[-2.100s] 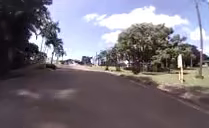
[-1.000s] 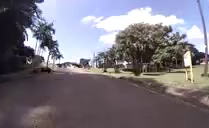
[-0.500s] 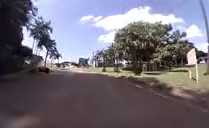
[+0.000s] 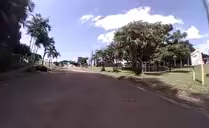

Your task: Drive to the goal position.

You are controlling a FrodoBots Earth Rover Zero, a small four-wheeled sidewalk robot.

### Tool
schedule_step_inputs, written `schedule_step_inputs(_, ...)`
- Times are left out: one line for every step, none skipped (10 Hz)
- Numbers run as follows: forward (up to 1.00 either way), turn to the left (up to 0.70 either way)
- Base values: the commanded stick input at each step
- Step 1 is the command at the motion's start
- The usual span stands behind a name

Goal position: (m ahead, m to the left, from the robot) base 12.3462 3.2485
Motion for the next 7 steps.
schedule_step_inputs(0.70, 0.00)
schedule_step_inputs(0.70, 0.00)
schedule_step_inputs(0.70, 0.00)
schedule_step_inputs(0.70, 0.00)
schedule_step_inputs(0.70, 0.00)
schedule_step_inputs(0.70, 0.00)
schedule_step_inputs(0.70, 0.24)
